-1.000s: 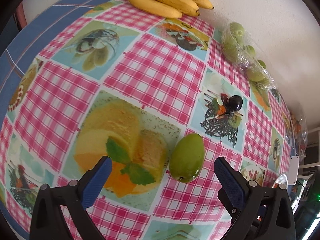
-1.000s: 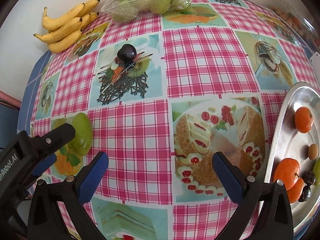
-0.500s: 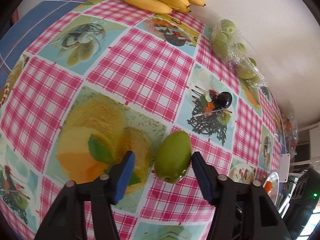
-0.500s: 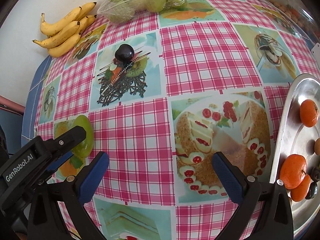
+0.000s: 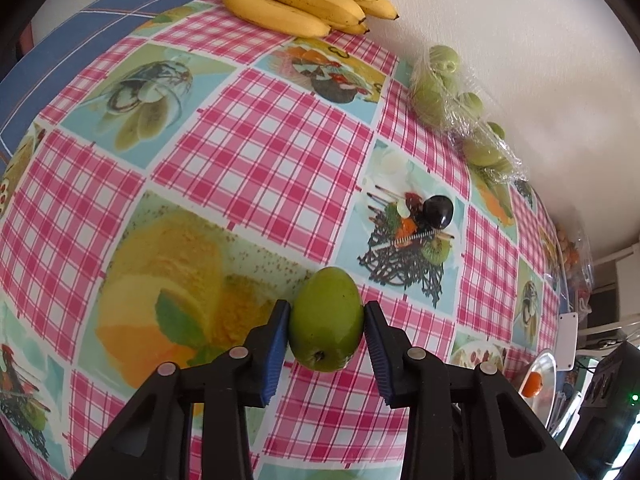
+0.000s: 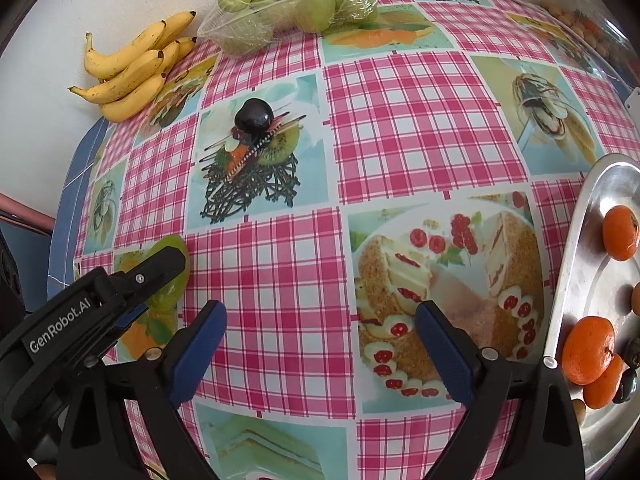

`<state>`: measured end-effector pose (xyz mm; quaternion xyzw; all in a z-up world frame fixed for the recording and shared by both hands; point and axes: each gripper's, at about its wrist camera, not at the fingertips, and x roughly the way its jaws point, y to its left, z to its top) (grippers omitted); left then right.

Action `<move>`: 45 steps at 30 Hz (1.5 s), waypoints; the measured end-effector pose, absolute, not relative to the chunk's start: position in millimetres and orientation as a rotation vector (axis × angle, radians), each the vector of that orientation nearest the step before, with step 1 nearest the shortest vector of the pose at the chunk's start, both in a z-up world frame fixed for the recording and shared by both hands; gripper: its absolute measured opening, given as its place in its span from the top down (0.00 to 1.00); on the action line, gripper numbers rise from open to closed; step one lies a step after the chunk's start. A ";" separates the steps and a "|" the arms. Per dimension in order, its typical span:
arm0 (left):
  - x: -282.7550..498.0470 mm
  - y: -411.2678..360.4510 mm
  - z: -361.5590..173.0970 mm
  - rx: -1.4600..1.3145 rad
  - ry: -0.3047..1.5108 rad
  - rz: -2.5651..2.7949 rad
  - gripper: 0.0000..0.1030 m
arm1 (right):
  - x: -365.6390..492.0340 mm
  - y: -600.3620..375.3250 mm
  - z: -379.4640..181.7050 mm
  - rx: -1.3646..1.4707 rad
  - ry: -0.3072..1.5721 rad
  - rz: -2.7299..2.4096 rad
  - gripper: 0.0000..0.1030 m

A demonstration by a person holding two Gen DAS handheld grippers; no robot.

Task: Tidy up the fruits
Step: 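Grasp the dark plum with the right tool while the left tool holds the pear, then carry the green pear and dark plum together over the steel plate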

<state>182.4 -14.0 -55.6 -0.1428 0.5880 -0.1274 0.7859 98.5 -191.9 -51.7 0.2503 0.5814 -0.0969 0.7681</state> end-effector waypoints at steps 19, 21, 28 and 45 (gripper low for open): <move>218.2 -8.2 -49.0 -0.378 1.142 -0.338 0.62 | 145.0 -206.9 -32.8 0.525 1.131 -0.150 0.48; 223.9 -7.8 -46.0 -0.372 1.121 -0.337 0.62 | 155.1 -210.4 -31.2 0.540 1.130 -0.144 0.48; 245.7 -8.7 -39.0 -0.368 1.082 -0.348 0.62 | 193.7 -211.9 -40.4 0.566 1.150 -0.130 0.58; 259.2 1.7 -44.3 -0.384 1.089 -0.340 0.62 | 224.1 -206.0 -45.9 0.525 1.170 -0.164 0.72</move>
